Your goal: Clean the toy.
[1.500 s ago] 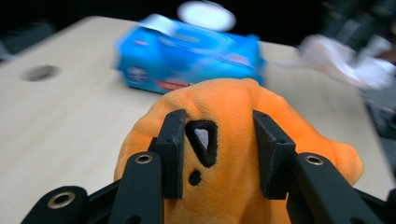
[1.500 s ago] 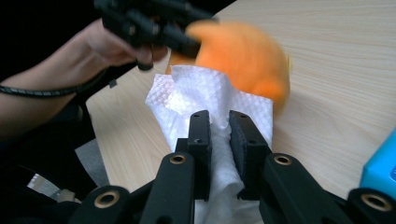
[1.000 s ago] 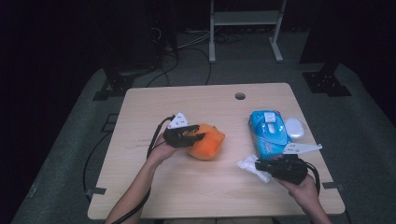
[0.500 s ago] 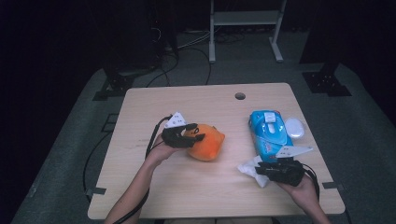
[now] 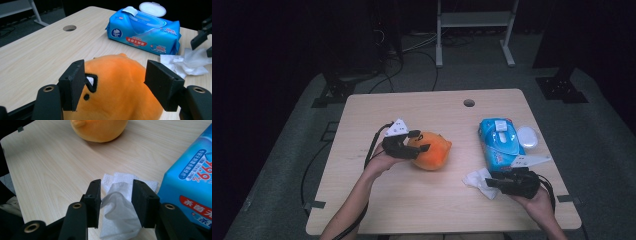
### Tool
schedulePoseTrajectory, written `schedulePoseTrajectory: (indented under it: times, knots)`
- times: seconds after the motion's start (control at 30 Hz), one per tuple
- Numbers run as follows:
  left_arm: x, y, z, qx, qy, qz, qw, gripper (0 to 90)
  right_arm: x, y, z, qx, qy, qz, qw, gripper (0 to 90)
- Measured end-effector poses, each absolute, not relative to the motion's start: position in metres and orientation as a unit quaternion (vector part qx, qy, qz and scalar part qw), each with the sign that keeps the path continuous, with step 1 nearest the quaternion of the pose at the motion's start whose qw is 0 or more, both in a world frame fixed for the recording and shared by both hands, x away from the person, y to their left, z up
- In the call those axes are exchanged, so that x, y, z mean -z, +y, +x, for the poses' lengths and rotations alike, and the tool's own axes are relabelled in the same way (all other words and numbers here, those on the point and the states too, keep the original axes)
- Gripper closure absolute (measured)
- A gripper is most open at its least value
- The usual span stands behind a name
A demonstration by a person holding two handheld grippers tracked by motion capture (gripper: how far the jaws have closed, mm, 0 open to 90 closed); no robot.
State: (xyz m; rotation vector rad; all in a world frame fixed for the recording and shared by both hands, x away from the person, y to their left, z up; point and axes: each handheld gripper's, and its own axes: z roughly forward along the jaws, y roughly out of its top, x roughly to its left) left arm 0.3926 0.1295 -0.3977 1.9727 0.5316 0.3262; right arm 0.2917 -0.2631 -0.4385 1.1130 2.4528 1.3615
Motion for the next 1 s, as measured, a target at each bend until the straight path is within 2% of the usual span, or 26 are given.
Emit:
schedulePoseTrajectory:
  times: [0.53,1.0]
  knots:
    - [0.4,0.153,0.374,-0.133,0.238,0.812,0.516,22.0,0.434,-0.268,0.292,-0.46,0.801,0.377,0.072,49.5]
    - [0.407,0.173,0.362,-0.132,0.256,0.807,0.516,19.1,0.433,-0.272,0.292,-0.46,0.798,0.382,0.079,45.4]
